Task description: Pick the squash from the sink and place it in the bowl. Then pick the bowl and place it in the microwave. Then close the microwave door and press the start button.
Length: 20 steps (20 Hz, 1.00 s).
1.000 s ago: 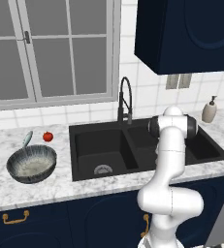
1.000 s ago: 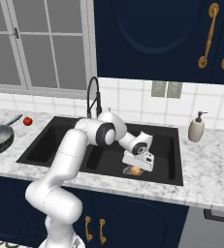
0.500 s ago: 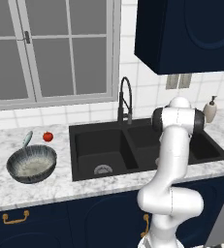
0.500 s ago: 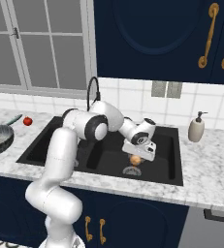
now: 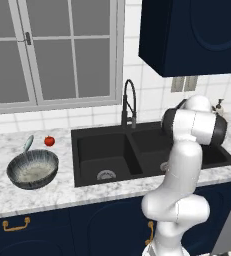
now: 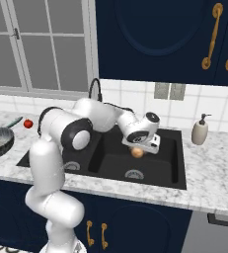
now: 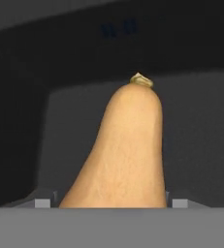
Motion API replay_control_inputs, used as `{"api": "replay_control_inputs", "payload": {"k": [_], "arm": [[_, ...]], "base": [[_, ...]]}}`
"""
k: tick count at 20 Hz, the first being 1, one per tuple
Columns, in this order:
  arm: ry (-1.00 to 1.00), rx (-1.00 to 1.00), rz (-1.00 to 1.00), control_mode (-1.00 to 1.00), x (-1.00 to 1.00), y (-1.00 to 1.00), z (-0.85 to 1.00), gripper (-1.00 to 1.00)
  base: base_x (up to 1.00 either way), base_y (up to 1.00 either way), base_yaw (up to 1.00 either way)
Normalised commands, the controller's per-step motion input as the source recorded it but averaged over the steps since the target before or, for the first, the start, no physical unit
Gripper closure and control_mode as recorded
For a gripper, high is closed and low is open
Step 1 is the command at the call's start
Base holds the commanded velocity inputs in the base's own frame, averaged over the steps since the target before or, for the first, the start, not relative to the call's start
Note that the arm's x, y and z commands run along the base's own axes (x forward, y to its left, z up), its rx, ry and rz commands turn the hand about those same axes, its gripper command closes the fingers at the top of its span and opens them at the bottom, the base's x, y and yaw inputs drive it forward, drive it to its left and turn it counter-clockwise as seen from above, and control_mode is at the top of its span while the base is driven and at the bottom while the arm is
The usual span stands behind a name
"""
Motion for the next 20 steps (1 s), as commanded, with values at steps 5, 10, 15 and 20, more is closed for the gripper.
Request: {"api": "replay_control_inputs", "payload": {"k": [5, 10, 15, 20], "arm": [[-0.15, 0.00, 0.00, -1.00, -0.70, 0.00, 1.00, 1.00], [-0.07, 0.01, 0.00, -1.00, -0.90, 0.11, 0.96, 1.00], [-0.02, 0.04, 0.04, -1.00, -0.91, 0.84, 0.59, 1.00], [-0.01, 0.00, 0.07, -1.00, -0.57, 1.00, 0.56, 1.00]], "base": [[0.00, 0.00, 0.00], [0.00, 0.00, 0.00], [0.00, 0.00, 0.00], [0.00, 0.00, 0.00]]}}
